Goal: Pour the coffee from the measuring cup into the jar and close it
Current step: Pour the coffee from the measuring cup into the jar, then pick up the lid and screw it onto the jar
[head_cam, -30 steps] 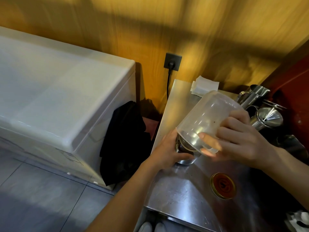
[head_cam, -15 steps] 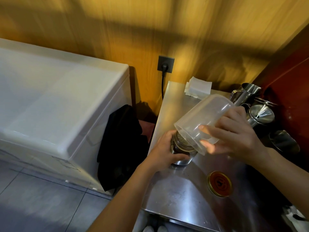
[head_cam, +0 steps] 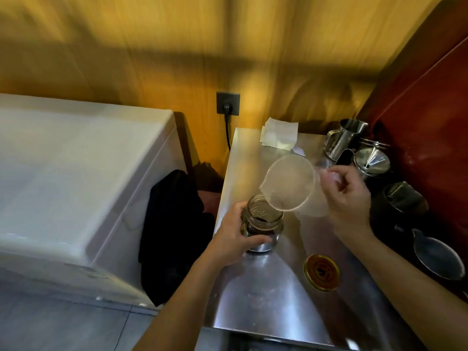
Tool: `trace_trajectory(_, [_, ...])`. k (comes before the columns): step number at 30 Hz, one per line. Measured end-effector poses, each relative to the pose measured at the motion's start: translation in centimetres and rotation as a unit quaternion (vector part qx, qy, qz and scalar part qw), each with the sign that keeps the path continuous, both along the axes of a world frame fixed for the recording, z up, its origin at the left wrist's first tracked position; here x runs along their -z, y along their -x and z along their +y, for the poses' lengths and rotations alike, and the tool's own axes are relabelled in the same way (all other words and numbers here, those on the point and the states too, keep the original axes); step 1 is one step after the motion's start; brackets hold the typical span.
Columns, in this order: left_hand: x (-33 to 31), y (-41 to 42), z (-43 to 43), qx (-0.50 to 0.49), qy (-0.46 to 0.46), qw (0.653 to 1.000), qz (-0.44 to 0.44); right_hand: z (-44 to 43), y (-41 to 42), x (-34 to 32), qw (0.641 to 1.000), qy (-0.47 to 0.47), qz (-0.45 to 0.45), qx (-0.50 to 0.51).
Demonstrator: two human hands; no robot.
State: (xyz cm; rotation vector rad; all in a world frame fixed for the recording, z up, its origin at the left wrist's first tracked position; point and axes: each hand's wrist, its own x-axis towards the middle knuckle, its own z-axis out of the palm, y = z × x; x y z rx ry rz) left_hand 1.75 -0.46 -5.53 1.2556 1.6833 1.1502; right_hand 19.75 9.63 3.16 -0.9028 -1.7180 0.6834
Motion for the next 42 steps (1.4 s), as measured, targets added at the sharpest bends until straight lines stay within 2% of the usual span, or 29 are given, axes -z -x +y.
trace_trajectory(6, [0.0, -0.1, -0.2, -0.005, 0.002, 1.0, 0.003, 0.6, -0.7, 3.9, 0.985, 0.123, 0.061, 0.105])
trace_trajectory(12, [-0.5, -0.2, -0.3, 0.008, -0.001, 1.0, -0.005, 0.8, -1.6, 6.6, 0.969, 0.165, 0.077, 0.165])
trace_trajectory(26, [-0.6, -0.4, -0.5, -0.007, 0.013, 1.0, -0.005, -0.4, -4.6, 9.1, 0.971, 0.214, -0.042, 0.098])
trace_trajectory(31, [-0.6, -0.4, -0.6, -0.008, 0.019, 1.0, -0.022, -1.9, -5.8, 9.4, 0.962, 0.209, -0.128, 0.119])
trace_trajectory(35, [-0.9, -0.5, -0.6, -0.006, 0.006, 0.999, -0.043, -4.4, -7.0, 10.8, 0.957, 0.178, -0.208, 0.093])
trace_trajectory(42, [-1.1, -0.8, -0.6, -0.001, 0.005, 0.999, -0.038, -6.7, -9.0, 14.2, 0.909, 0.101, -0.405, 0.005])
